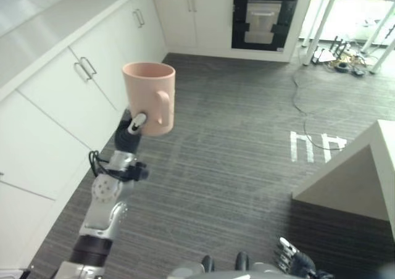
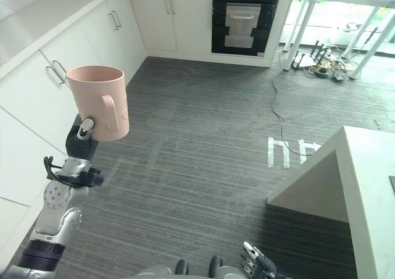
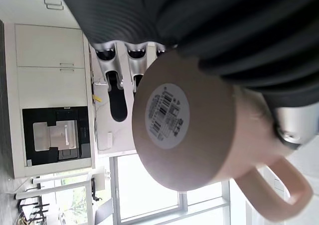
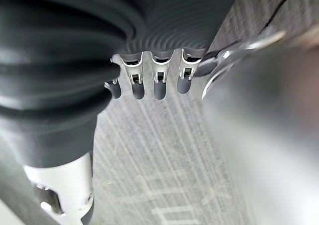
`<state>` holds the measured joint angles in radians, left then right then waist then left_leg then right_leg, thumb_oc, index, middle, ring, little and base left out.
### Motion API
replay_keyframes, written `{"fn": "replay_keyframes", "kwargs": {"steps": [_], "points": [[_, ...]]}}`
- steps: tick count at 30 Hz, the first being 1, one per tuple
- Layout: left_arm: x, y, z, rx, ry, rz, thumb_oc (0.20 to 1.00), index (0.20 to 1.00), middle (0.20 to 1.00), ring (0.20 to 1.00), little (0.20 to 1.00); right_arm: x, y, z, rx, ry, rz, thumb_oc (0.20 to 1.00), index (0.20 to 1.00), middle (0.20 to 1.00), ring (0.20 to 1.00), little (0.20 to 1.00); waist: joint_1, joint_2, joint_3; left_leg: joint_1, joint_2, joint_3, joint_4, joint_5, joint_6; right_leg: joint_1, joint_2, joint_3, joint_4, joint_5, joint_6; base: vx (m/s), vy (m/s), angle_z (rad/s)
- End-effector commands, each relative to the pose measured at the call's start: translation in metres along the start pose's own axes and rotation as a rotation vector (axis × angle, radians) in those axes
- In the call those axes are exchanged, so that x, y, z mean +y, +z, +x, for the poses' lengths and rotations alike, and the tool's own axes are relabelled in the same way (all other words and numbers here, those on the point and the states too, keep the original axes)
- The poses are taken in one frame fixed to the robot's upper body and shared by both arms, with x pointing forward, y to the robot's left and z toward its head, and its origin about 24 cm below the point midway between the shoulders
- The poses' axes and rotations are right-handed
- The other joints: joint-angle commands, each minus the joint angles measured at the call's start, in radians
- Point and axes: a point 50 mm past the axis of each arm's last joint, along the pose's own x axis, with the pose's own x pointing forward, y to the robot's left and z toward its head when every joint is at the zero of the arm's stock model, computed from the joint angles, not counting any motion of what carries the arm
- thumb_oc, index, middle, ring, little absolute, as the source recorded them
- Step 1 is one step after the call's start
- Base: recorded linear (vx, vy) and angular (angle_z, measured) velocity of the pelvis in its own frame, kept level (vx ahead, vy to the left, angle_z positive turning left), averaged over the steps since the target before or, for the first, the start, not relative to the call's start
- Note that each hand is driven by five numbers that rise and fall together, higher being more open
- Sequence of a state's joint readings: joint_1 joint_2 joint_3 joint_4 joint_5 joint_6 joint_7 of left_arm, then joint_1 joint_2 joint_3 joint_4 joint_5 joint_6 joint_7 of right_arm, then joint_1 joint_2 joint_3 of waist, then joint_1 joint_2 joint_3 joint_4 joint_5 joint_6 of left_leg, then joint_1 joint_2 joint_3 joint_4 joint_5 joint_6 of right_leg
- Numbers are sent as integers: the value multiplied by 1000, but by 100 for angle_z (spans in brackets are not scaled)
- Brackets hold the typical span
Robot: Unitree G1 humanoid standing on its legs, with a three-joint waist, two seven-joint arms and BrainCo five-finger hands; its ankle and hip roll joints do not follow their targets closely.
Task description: Place the dishes in the dishwasher.
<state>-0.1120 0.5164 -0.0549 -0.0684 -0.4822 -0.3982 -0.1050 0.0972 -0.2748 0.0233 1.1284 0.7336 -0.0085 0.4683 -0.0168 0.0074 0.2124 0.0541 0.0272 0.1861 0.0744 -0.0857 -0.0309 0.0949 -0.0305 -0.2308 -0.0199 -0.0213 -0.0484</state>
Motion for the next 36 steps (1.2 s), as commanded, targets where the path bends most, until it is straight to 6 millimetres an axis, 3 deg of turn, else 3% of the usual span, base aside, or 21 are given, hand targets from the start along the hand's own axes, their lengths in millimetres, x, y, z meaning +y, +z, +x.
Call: {"fn": "replay_keyframes", "kwargs": {"steps": [1, 15, 16, 19, 24, 26, 28, 29, 30, 32, 33, 34, 36], "points": [[-1, 27, 19, -183, -38, 66, 200, 200, 200, 200, 200, -11, 17, -5, -83, -21, 43, 1000, 1000, 1000, 1000, 1000, -36, 16, -11, -9, 47, 2, 66, 16, -9, -19, -54, 12, 79, -46, 97, 6, 121, 60], [-6, 26, 22, -145, -54, 131, 200, 200, 200, 200, 200, -14, -2, -8, 18, -31, -42, 1000, 1000, 1000, 1000, 1000, -51, 35, -38, 87, 12, 10, -41, 1, 16, 13, -62, 29, 28, -21, 128, 17, 48, -2], [-9, 13, 27, -175, 103, -21, 200, 200, 200, 200, 200, -3, 5, -3, -4, 13, -228, 1000, 1000, 1000, 1000, 1000, -74, 37, -17, 77, 32, 11, -119, 86, -16, 20, -11, 59, 22, -19, 114, 0, 0, 0], [-17, 10, 29, -155, 77, -26, 200, 200, 200, 200, 200, 5, 5, -1, -23, 112, -142, 1000, 1000, 1000, 1000, 1000, -75, 27, -24, 89, 20, 2, -118, 74, -2, 29, -2, 65, 19, -19, 111, 83, -62, 0], [-25, 7, 31, -139, 59, -32, 200, 200, 200, 200, 200, 9, 12, 2, -89, 118, -68, 1000, 1000, 1000, 1000, 1000, -78, 22, -30, 90, 23, 7, -93, 59, 2, 31, 11, 71, 30, -32, 100, 59, -123, 3], [-26, 6, 31, -141, 70, -41, 200, 200, 200, 200, 200, 13, 17, 3, -106, 136, -51, 1000, 1000, 1000, 1000, 1000, -86, 19, -29, 79, 20, 12, -31, 35, 3, 24, 17, 87, 44, -39, 90, 35, -121, 2], [-26, 5, 31, -150, 79, -53, 200, 200, 200, 200, 200, 13, 23, 6, -90, 107, -92, 1000, 1000, 1000, 1000, 1000, -86, 0, -17, 29, 3, 21, 138, -18, 16, 12, 4, 101, 69, -43, 74, 33, -133, 12], [-26, 4, 30, -150, 78, -59, 200, 200, 200, 200, 200, 12, 26, 6, -87, 88, -115, 1000, 1000, 1000, 1000, 1000, -82, -11, -8, -11, 9, 23, 245, -11, 13, 10, -1, 99, 76, -41, 66, 79, -255, 18], [-26, 2, 28, -139, 59, -73, 200, 200, 200, 200, 200, 6, 29, 5, -65, 39, -189, 1000, 1000, 1000, 1000, 1000, -64, -25, 21, -136, 20, -11, 493, 13, 1, 16, 3, 102, 91, -35, 46, 80, -227, 15], [-26, 1, 27, -134, 47, -69, 200, 200, 200, 200, 200, 6, 31, 5, -72, 39, -190, 1000, 1000, 1000, 1000, 1000, -54, -27, 26, -169, 8, -25, 508, 35, 1, 15, 8, 111, 95, -32, 42, 129, -105, 10], [-26, 0, 25, -130, 34, -61, 200, 200, 200, 200, 200, 4, 31, 5, -63, 32, -190, 1000, 1000, 1000, 1000, 1000, -37, -15, 36, -192, -14, -42, 447, 58, 2, 27, 32, 129, 103, -44, 40, 409, 93, -3], [-23, -1, 22, -126, 41, -63, 200, 200, 200, 200, 200, 4, 32, 6, -47, 26, -220, 1000, 1000, 1000, 1000, 1000, -14, 5, 45, -186, -9, -39, 275, 111, -9, 60, 58, 145, 101, -75, 40, 555, 164, -15], [-19, -2, 18, -116, 49, -76, 200, 200, 200, 200, 200, 3, 30, 7, -33, 7, -236, 1000, 1000, 1000, 1000, 1000, 11, 29, 45, -210, 22, -40, 72, 211, -39, 104, 82, 156, 85, -100, 40, 511, 196, -16]]}}
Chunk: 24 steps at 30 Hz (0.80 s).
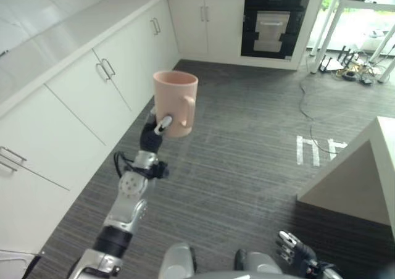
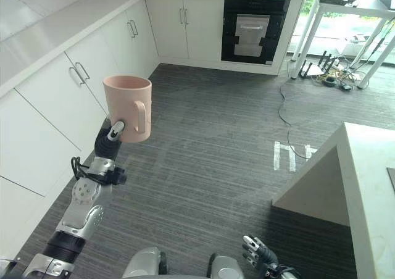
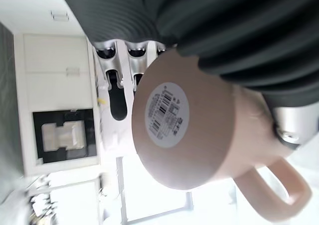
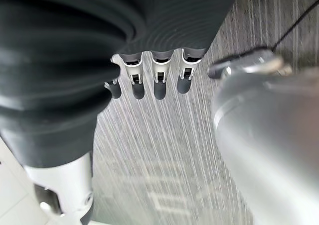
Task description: Place the dishes in the dishwasher.
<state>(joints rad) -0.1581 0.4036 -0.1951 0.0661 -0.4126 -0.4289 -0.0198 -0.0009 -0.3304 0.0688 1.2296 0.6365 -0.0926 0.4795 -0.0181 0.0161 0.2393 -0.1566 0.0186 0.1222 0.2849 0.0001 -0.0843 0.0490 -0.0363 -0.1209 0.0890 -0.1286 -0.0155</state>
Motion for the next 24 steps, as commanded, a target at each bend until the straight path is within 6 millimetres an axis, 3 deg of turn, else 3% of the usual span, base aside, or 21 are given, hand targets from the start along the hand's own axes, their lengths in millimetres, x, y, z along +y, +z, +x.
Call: {"fn": "replay_keyframes", "kwargs": {"steps": [1, 3, 6, 8, 10, 12, 13, 15, 17, 18, 19, 20, 21, 23, 24], "points": [[15, 36, 13, -199, 24, -11, 200, 200, 200, 200, 200, 6, 1, 2, -16, 14, -41, 1000, 1000, 1000, 1000, 1000, 27, 26, 19, -21, 48, 13, -200, 180, -2, 175, 93, 53, -35, -1, 6, 439, 162, 4], [18, 35, 10, -199, 43, -23, 200, 200, 200, 200, 200, 5, 1, 2, -15, 2, -32, 1000, 1000, 1000, 1000, 1000, 46, 26, 23, -70, 81, 6, -232, 236, -20, 206, 89, 57, -45, -13, 4, 365, 147, -1], [23, 33, 6, -213, 67, -28, 200, 200, 200, 200, 200, 5, 4, 2, -14, -10, -41, 1000, 1000, 1000, 1000, 1000, 49, 31, 18, -79, 107, 56, -226, 222, -17, 205, 78, 34, -16, -43, 8, 344, 209, -43], [26, 33, 4, -203, 67, -5, 200, 200, 200, 200, 200, 6, 3, 3, -6, -20, -43, 1000, 1000, 1000, 1000, 1000, 62, 30, 12, -91, 94, 32, -198, 198, -2, 211, 66, 41, 43, -83, 14, 458, 261, -27], [24, 36, 5, -190, 6, 45, 200, 200, 200, 200, 200, 4, -7, 0, -21, -35, 17, 1000, 1000, 1000, 1000, 1000, 89, 8, -14, -79, 33, -4, -159, 129, 41, 257, 39, 35, 129, -124, 43, 564, 288, -51], [23, 37, 6, -186, -21, 51, 200, 200, 200, 200, 200, 6, -9, 0, -35, -34, 31, 1000, 1000, 1000, 1000, 1000, 92, -3, -25, -52, 8, 1, -175, 113, 64, 258, 19, 16, 202, -89, 70, 287, 190, -39], [22, 39, 8, -185, -44, 64, 200, 200, 200, 200, 200, 9, -9, 1, -52, -32, 42, 1000, 1000, 1000, 1000, 1000, 89, -11, -35, -21, -14, 7, -206, 104, 90, 238, 1, 4, 289, -9, 110, 212, 188, -29], [19, 40, 10, -183, -73, 76, 200, 200, 200, 200, 200, 13, -7, 2, -83, -32, 55, 1000, 1000, 1000, 1000, 1000, 85, -16, -43, 2, -30, 17, -228, 91, 114, 213, -4, 4, 390, 77, 154, 217, 191, -7], [17, 40, 14, -171, -90, 92, 200, 200, 200, 200, 200, 24, -7, 6, -109, -20, 83, 1000, 1000, 1000, 1000, 1000, 71, -13, -49, 74, -57, 17, -286, 70, 150, 96, -15, -14, 645, 220, 230, 275, 226, 16], [15, 39, 16, -166, -85, 95, 200, 200, 200, 200, 200, 27, -6, 8, -114, -13, 83, 1000, 1000, 1000, 1000, 1000, 58, 7, -48, 108, -45, 25, -301, 59, 155, 28, -25, -34, 691, 223, 216, 393, 232, 27], [11, 36, 20, -169, -86, 92, 200, 200, 200, 200, 200, 30, -3, 9, -117, 0, 60, 1000, 1000, 1000, 1000, 1000, 27, 14, -29, 164, -47, 39, -318, 43, 162, -54, -27, -64, 672, 158, 192, 335, 149, -1], [9, 37, 22, -173, -94, 94, 200, 200, 200, 200, 200, 32, -1, 11, -121, 2, 56, 1000, 1000, 1000, 1000, 1000, 16, 26, -23, 181, -37, 40, -320, 39, 158, -84, -13, -75, 628, 134, 174, 382, 49, -15], [5, 38, 27, -176, -113, 98, 200, 200, 200, 200, 200, 31, 3, 11, -134, -2, 67, 1000, 1000, 1000, 1000, 1000, -6, 27, -6, 217, -37, 33, -326, 28, 149, -120, -13, -96, 511, 104, 149, 314, -48, -30], [4, 39, 30, -174, -121, 99, 200, 200, 200, 200, 200, 28, 5, 10, -140, -7, 87, 1000, 1000, 1000, 1000, 1000, -24, 20, 10, 247, -38, 34, -326, 10, 142, -138, -41, -123, 367, 117, 144, 294, -107, -1], [4, 40, 33, -172, -118, 103, 200, 200, 200, 200, 200, 25, 6, 9, -143, -7, 101, 1000, 1000, 1000, 1000, 1000, -45, 6, 23, 281, -45, 36, -323, -23, 140, -160, -67, -131, 215, 154, 151, 329, -164, 21]]}}
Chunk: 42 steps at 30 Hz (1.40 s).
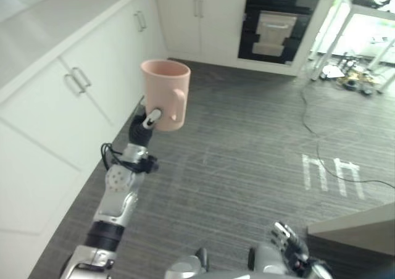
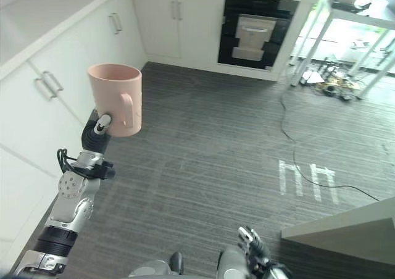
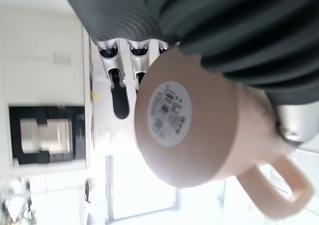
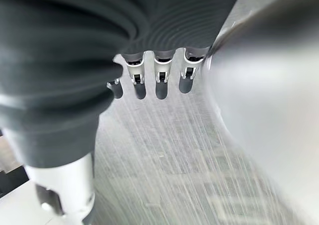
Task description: Place the dishes in the dishwasher.
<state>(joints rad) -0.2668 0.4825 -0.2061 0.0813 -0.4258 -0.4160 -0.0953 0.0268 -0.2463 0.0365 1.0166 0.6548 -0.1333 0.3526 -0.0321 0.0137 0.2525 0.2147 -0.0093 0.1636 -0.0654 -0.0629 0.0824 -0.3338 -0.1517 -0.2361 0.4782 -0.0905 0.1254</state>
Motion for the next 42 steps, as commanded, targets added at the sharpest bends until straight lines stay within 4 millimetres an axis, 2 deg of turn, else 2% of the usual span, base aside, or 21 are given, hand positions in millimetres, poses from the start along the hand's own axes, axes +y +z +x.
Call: {"fn": "replay_keyframes", "kwargs": {"steps": [1, 5, 8, 11, 12, 13, 15, 16, 18, 20, 21, 23, 24, 26, 29, 31, 34, 35, 37, 40, 42], "points": [[1, 21, 11, -112, 14, 39, 200, 200, 200, 200, 200, -15, -13, -10, 35, -43, 65, 1000, 1000, 1000, 1000, 1000, -45, -4, 17, -66, -26, -6, 32, 9, -25, 208, 28, -12, -260, 162, 28, 347, -170, 27], [2, 19, 4, -97, 4, 31, 200, 200, 200, 200, 200, -20, -17, -13, 33, -63, 82, 1000, 1000, 1000, 1000, 1000, -66, -20, 12, 16, -50, -12, 41, -89, -10, 176, -27, -16, -390, 281, 73, 440, -182, 47], [-1, 15, -2, -85, 11, 17, 200, 200, 200, 200, 200, -19, -19, -13, 33, -77, 118, 1000, 1000, 1000, 1000, 1000, -62, -14, -16, 40, -50, -1, 69, -133, -5, 193, -29, -68, -382, 250, 54, 421, -240, 18], [-6, 14, -4, -85, 34, -1, 200, 200, 200, 200, 200, -19, -15, -10, 40, -83, 96, 1000, 1000, 1000, 1000, 1000, -77, -2, -41, 75, -39, -21, 149, -187, -19, 194, 9, -38, -354, 204, 12, 402, -283, -58], [-7, 15, -5, -94, 51, -8, 200, 200, 200, 200, 200, -20, -11, -9, 48, -80, 62, 1000, 1000, 1000, 1000, 1000, -74, 7, -55, 68, -24, -35, 219, -152, -54, 209, 36, -33, -355, 181, -18, 573, -455, -72], [-8, 19, -7, -114, 76, -21, 200, 200, 200, 200, 200, -25, -3, -10, 49, -70, -4, 1000, 1000, 1000, 1000, 1000, -73, 20, -69, 20, 12, -56, 446, 13, -136, 242, 77, -33, -363, 141, -75, 522, -437, -76], [-6, 20, -8, -119, 86, -34, 200, 200, 200, 200, 200, -28, 0, -11, 43, -69, -22, 1000, 1000, 1000, 1000, 1000, -67, 14, -68, -48, 21, -64, 597, 70, -157, 262, 85, -26, -365, 122, -100, 361, -332, -41], [-3, 20, -10, -119, 92, -45, 200, 200, 200, 200, 200, -32, 2, -13, 40, -76, -36, 1000, 1000, 1000, 1000, 1000, -57, -6, -60, -145, 35, -62, 779, 96, -163, 292, 81, -22, -363, 98, -125, 291, -269, -7], [-2, 19, -10, -113, 77, -58, 200, 200, 200, 200, 200, -39, 4, -16, 34, -95, -32, 1000, 1000, 1000, 1000, 1000, -40, -3, -40, -255, 64, -51, 856, 81, -150, 338, 98, -23, -358, 64, -143, 315, -185, -2], [1, 18, -11, -112, 67, -10, 200, 200, 200, 200, 200, -41, 3, -17, 56, -95, -37, 1000, 1000, 1000, 1000, 1000, -13, 3, -25, -312, 13, -37, 680, 46, -113, 388, 120, 8, -367, 47, -134, 605, 53, -26], [4, 19, -12, -120, 74, -25, 200, 200, 200, 200, 200, -40, -1, -16, 91, -105, -52, 1000, 1000, 1000, 1000, 1000, 14, 25, -8, -325, 19, 0, 348, 88, -120, 450, 151, 46, -388, 13, -118, 1017, 274, -102], [7, 20, -17, -130, 95, -41, 200, 200, 200, 200, 200, -38, -7, -14, 143, -117, -78, 1000, 1000, 1000, 1000, 1000, 57, 44, 3, -382, 48, -28, 132, 209, -152, 504, 174, 87, -404, -12, -118, 858, 277, -127], [10, 20, -20, -147, 118, -39, 200, 200, 200, 200, 200, -39, -14, -16, 180, -134, -87, 1000, 1000, 1000, 1000, 1000, 71, 51, 13, -430, 93, 33, 112, 269, -171, 550, 168, 69, -398, -48, -118, 580, 210, -99], [11, 19, -22, -163, 126, -32, 200, 200, 200, 200, 200, -38, -16, -16, 196, -140, -98, 1000, 1000, 1000, 1000, 1000, 73, 53, 3, -429, 107, 93, 119, 260, -159, 563, 158, 42, -371, -86, -109, 474, 213, -102], [13, 17, -24, -137, 141, -8, 200, 200, 200, 200, 200, -38, -24, -17, 243, -158, -110, 1000, 1000, 1000, 1000, 1000, 110, 33, -26, -449, 53, 53, 144, 214, -121, 624, 142, 58, -288, -160, -90, 440, 180, -40], [9, 19, -19, -137, 108, 2, 200, 200, 200, 200, 200, -39, -34, -22, 255, -172, -74, 1000, 1000, 1000, 1000, 1000, 123, 10, -52, -424, 11, 65, 128, 183, -76, 635, 110, 28, -159, -88, -41, 368, 191, -39], [6, 24, -13, -144, 71, 27, 200, 200, 200, 200, 200, -35, -44, -26, 242, -186, -35, 1000, 1000, 1000, 1000, 1000, 114, 1, -63, -373, -59, 13, 113, 133, -1, 538, 110, 82, 202, 142, 67, 375, 198, 40], [6, 23, -12, -135, 75, 32, 200, 200, 200, 200, 200, -34, -47, -27, 243, -184, -26, 1000, 1000, 1000, 1000, 1000, 103, 13, -63, -340, -60, -10, 99, 125, 9, 471, 111, 91, 304, 179, 68, 319, 152, 62], [5, 22, -8, -127, 78, 32, 200, 200, 200, 200, 200, -33, -49, -28, 233, -176, -6, 1000, 1000, 1000, 1000, 1000, 73, 42, -55, -289, -45, -27, 91, 107, 22, 348, 112, 81, 366, 152, 37, 331, 120, 56], [2, 21, 0, -134, 55, 26, 200, 200, 200, 200, 200, -27, -42, -23, 194, -144, -7, 1000, 1000, 1000, 1000, 1000, 10, 57, -18, -192, -47, -75, 81, 83, 17, 220, 128, 60, 224, 56, -15, 355, -9, 34], [-1, 23, 6, -142, 32, 23, 200, 200, 200, 200, 200, -27, -38, -22, 172, -146, 6, 1000, 1000, 1000, 1000, 1000, -28, 35, 4, -124, -66, -115, 68, 41, 11, 195, 99, 51, -67, 82, -18, 437, -128, 105]]}}
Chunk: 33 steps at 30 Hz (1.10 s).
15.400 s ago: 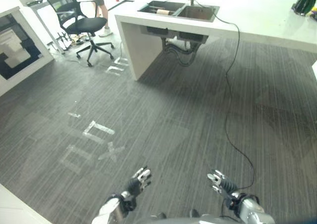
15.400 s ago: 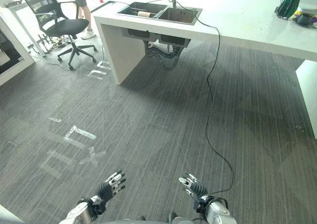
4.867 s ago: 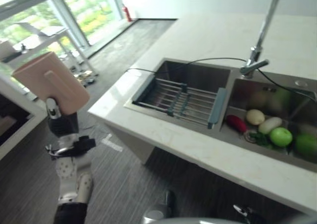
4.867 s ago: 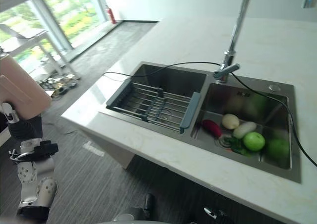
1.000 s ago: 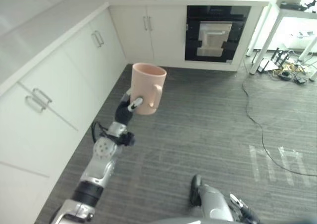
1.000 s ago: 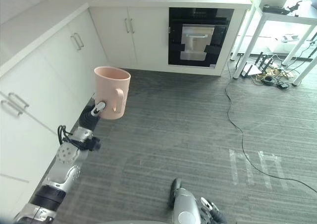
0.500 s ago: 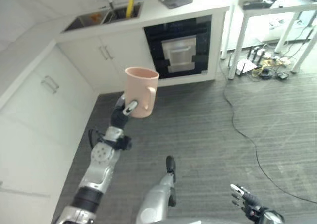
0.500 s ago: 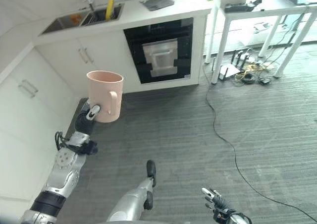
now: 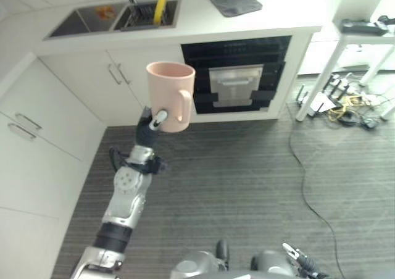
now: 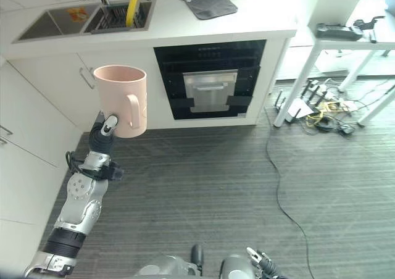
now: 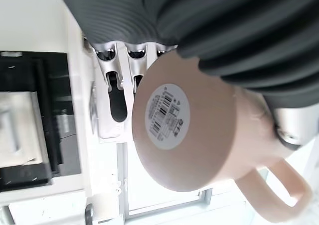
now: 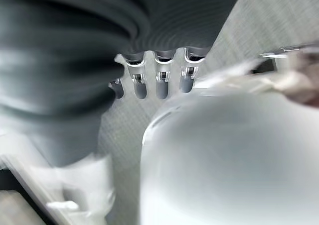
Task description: Place the dishes in the dishwasher.
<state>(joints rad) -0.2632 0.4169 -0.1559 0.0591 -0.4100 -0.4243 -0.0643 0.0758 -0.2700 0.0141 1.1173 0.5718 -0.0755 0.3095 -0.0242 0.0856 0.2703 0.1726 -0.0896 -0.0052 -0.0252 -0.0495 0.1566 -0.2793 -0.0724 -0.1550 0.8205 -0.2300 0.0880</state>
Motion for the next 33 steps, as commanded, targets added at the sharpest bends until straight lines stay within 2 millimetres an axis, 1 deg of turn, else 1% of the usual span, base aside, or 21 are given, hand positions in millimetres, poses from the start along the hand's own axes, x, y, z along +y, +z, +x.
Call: {"fn": "replay_keyframes", "kwargs": {"steps": [1, 2, 3, 4, 6, 7, 8, 9, 11, 12, 14, 15, 16, 17, 19, 20, 22, 23, 26, 30, 33], "points": [[-4, 17, 9, -91, -55, 49, 200, 200, 200, 200, 200, 3, -3, 1, -15, 6, 45, 1000, 1000, 1000, 1000, 1000, -52, -48, -8, -51, 3, 37, 26, -6, -62, 120, -4, -25, -543, 262, 35, 611, -204, 110], [-2, 18, 11, -95, -58, 49, 200, 200, 200, 200, 200, 1, 0, 1, -21, 7, 42, 1000, 1000, 1000, 1000, 1000, -72, -63, 1, -3, -12, 4, 29, -59, -59, 93, -34, -6, -654, 342, 69, 582, -189, 80], [-1, 18, 11, -95, -55, 49, 200, 200, 200, 200, 200, 0, 0, 1, -21, 9, 33, 1000, 1000, 1000, 1000, 1000, -76, -65, 3, 22, -13, -2, 31, -84, -57, 84, -42, -15, -679, 374, 84, 637, -203, 89], [-1, 16, 7, -92, -55, 53, 200, 200, 200, 200, 200, 1, 0, 2, -22, 7, 34, 1000, 1000, 1000, 1000, 1000, -76, -66, -4, 52, -17, -5, 38, -120, -56, 83, -32, -27, -667, 375, 79, 617, -222, 96], [-10, 13, 5, -79, -58, 20, 200, 200, 200, 200, 200, -1, 0, 1, -37, -23, 59, 1000, 1000, 1000, 1000, 1000, -98, -59, -37, 95, -19, -54, 117, -182, -59, 88, 11, 34, -605, 316, 29, 639, -266, 101], [-12, 13, 5, -80, -59, 15, 200, 200, 200, 200, 200, -2, 2, 1, -44, -25, 59, 1000, 1000, 1000, 1000, 1000, -101, -56, -43, 104, -15, -52, 148, -184, -69, 96, 18, 33, -601, 302, 19, 445, -195, 73], [-13, 14, 4, -85, -59, 15, 200, 200, 200, 200, 200, -2, 5, 2, -51, -22, 51, 1000, 1000, 1000, 1000, 1000, -103, -51, -48, 107, -9, -52, 185, -168, -86, 107, 26, 32, -605, 288, 7, 294, -144, 30], [-14, 16, 4, -91, -63, 17, 200, 200, 200, 200, 200, -2, 9, 2, -62, -20, 41, 1000, 1000, 1000, 1000, 1000, -103, -45, -55, 103, 1, -53, 230, -125, -111, 123, 38, 31, -615, 274, -7, 249, -132, 5], [-14, 18, 4, -96, -65, 17, 200, 200, 200, 200, 200, -3, 12, 2, -71, -23, 36, 1000, 1000, 1000, 1000, 1000, -102, -41, -58, 93, 11, -54, 276, -81, -132, 138, 47, 28, -623, 265, -19, 198, -116, 9], [-13, 21, 4, -100, -62, 9, 200, 200, 200, 200, 200, -6, 17, 2, -87, -33, 41, 1000, 1000, 1000, 1000, 1000, -95, -41, -62, 61, 19, -62, 366, -22, -159, 166, 56, 26, -634, 249, -37, 221, -132, 15], [-11, 23, 4, -97, -53, -1, 200, 200, 200, 200, 200, -9, 22, 1, -103, -39, 42, 1000, 1000, 1000, 1000, 1000, -85, -44, -65, 4, 18, -65, 452, 19, -179, 202, 62, 31, -647, 235, -54, 239, -128, 17], [-10, 23, 4, -95, -51, -4, 200, 200, 200, 200, 200, -11, 24, 0, -109, -41, 40, 1000, 1000, 1000, 1000, 1000, -79, -47, -65, -28, 25, -56, 461, 25, -179, 224, 63, 33, -660, 230, -57, 198, -71, 7], [-9, 24, 4, -95, -53, -6, 200, 200, 200, 200, 200, -11, 25, 0, -113, -40, 39, 1000, 1000, 1000, 1000, 1000, -75, -49, -65, -43, 33, -48, 450, 17, -176, 237, 64, 34, -669, 226, -57, 234, 55, -9], [-5, 26, 5, -107, -60, -7, 200, 200, 200, 200, 200, -14, 31, 0, -130, -37, 36, 1000, 1000, 1000, 1000, 1000, -64, -53, -52, -100, 89, 23, 316, 21, -173, 304, 62, 35, -713, 205, -56, 215, 132, -5], [-5, 27, 7, -115, -59, -13, 200, 200, 200, 200, 200, -17, 35, -1, -145, -43, 34, 1000, 1000, 1000, 1000, 1000, -55, -55, -32, -150, 117, 53, 260, 65, -196, 351, 54, 45, -746, 194, -52, 146, 169, -6], [-5, 26, 8, -116, -56, -9, 200, 200, 200, 200, 200, -18, 36, -2, -150, -46, 35, 1000, 1000, 1000, 1000, 1000, -54, -59, -28, -167, 121, 50, 259, 67, -198, 357, 43, 44, -758, 197, -50, 60, 141, -16], [-5, 26, 10, -120, -59, -1, 200, 200, 200, 200, 200, -18, 36, -2, -152, -52, 47, 1000, 1000, 1000, 1000, 1000, -54, -57, -35, -146, 108, 56, 178, 21, -189, 351, 25, 29, -773, 205, -36, 44, 151, -38], [-4, 25, 10, -122, -62, 6, 200, 200, 200, 200, 200, -18, 35, -2, -148, -57, 59, 1000, 1000, 1000, 1000, 1000, -55, -53, -39, -130, 106, 57, 145, 12, -189, 348, 19, 17, -776, 208, -29, 44, 132, -55], [0, 26, 7, -122, -52, 17, 200, 200, 200, 200, 200, -19, 23, -3, -105, -72, 67, 1000, 1000, 1000, 1000, 1000, -59, -36, -54, -74, 112, 75, 30, 24, -186, 346, 16, -9, -795, 214, -17, 59, 116, -20], [1, 25, 4, -111, -52, 23, 200, 200, 200, 200, 200, -21, 6, -5, -49, -98, 69, 1000, 1000, 1000, 1000, 1000, -62, -30, -65, -44, 112, 93, -2, 25, -177, 351, 19, -6, -801, 215, -12, 35, 34, 16], [2, 25, 2, -107, -44, 27, 200, 200, 200, 200, 200, -22, 1, -7, -38, -112, 67, 1000, 1000, 1000, 1000, 1000, -60, -31, -68, -34, 110, 104, -11, 20, -167, 359, 19, -2, -808, 215, -9, -10, 6, 10]]}}
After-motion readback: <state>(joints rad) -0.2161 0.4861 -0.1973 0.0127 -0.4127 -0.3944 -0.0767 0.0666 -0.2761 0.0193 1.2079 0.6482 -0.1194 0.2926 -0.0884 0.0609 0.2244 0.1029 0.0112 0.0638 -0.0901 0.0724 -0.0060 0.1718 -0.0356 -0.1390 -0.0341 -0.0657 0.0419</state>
